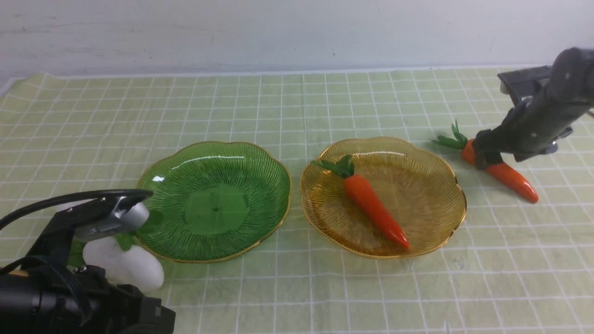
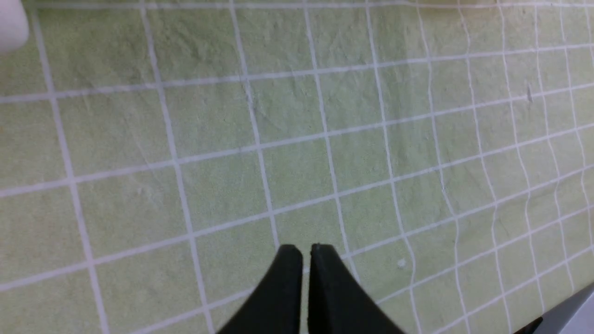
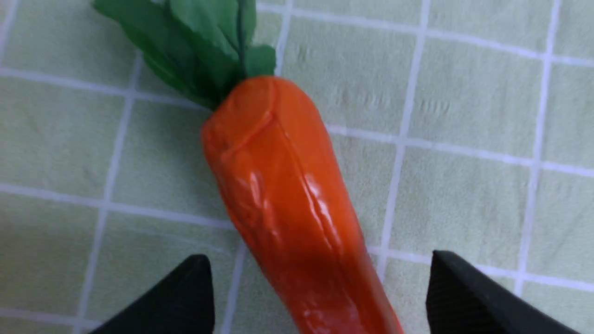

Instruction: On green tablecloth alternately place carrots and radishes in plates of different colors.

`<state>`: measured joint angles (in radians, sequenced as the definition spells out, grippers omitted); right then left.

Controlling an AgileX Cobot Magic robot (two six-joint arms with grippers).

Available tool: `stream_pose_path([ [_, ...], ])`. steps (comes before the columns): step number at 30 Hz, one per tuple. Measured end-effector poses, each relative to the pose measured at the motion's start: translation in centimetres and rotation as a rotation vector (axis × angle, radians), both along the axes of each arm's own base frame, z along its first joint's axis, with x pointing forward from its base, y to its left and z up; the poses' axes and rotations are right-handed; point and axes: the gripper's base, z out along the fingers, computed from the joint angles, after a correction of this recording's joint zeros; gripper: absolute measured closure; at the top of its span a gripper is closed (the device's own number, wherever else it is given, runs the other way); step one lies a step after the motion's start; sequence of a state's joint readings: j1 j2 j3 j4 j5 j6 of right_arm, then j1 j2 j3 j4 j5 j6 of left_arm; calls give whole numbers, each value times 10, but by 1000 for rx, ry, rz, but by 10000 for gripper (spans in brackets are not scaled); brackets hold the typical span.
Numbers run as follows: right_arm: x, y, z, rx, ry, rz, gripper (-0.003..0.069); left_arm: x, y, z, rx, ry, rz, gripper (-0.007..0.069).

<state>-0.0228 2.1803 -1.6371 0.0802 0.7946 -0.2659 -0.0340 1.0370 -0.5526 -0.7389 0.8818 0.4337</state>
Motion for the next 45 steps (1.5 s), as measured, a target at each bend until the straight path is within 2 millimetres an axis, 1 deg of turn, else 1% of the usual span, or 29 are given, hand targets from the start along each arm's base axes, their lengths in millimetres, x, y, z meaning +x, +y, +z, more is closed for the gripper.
stream_pose_path([
  [2, 1, 0, -12, -1, 26, 0, 139, 0, 0, 0, 0, 0, 0, 618],
  [3, 1, 0, -12, -5, 18, 3, 154, 0, 0, 0, 0, 0, 0, 618],
  [6, 2, -1, -12, -17, 14, 8, 243, 0, 0, 0, 0, 0, 0, 618],
  [7, 2, -1, -12, -17, 13, 8, 243, 0, 0, 0, 0, 0, 0, 618],
  [8, 3, -2, -10, -29, 22, 14, 308, 0, 0, 0, 0, 0, 0, 618],
  [10, 2, -4, -5, -46, 63, 16, 412, 0, 0, 0, 0, 0, 0, 618],
  [11, 3, -4, 1, -51, 79, 15, 427, 0, 0, 0, 0, 0, 0, 618],
  [14, 4, -5, 28, -53, 145, 14, 424, 0, 0, 0, 0, 0, 0, 618],
  [16, 7, -2, 55, -17, 146, 3, 424, 0, 0, 0, 0, 0, 0, 618],
  [18, 11, 6, 81, 80, 81, -25, 424, 0, 0, 0, 0, 0, 0, 618],
  [20, 11, 13, 94, 184, 53, -49, 424, 0, 0, 0, 1, 0, 0, 618],
  [23, 10, 29, 103, 328, 48, -61, 424, 0, 0, 0, 1, 0, 0, 618],
  [25, 9, 43, 102, 390, 65, -49, 424, 0, 0, 0, 1, 0, 0, 618],
  [27, 6, 58, 97, 412, 91, -28, 424, 0, 0, 0, 1, 0, 0, 618],
  [30, -2, 83, 83, 399, 149, 16, 424, 0, 0, 0, 1, 0, 0, 618],
  [31, -3, 85, 82, 394, 155, 20, 424, 0, 0, 0, 1, 0, 0, 618],
  [32, -11, 103, 68, 345, 207, 61, 424, 0, 0, 0, 1, 0, 0, 618],
  [36, -30, 132, 43, 226, 291, 149, 424, 0, 0, 0, 1, 0, 0, 618],
  [37, -31, 133, 42, 220, 293, 154, 424, 0, 0, 0, 1, 0, 0, 618],
  [38, -37, 143, 37, 172, 308, 195, 412, 0, 0, 0, 1, 0, 0, 615],
  [39, -38, 146, 36, 152, 310, 209, 401, 0, 0, 0, 1, 0, 0, 612],
  [41, -42, 155, 35, 109, 305, 245, 330, 0, 0, 0, 1, 0, 0, 610],
  [42, -42, 156, 35, 101, 304, 250, 312, 0, 0, 0, 1, 0, 0, 610],
  [43, -43, 159, 34, 74, 302, 251, 241, 0, 0, 0, 1, 0, 0, 607],
  [45, -44, 159, 34, 48, 301, 237, 166, 0, 0, 0, 1, 0, 0, 597],
])
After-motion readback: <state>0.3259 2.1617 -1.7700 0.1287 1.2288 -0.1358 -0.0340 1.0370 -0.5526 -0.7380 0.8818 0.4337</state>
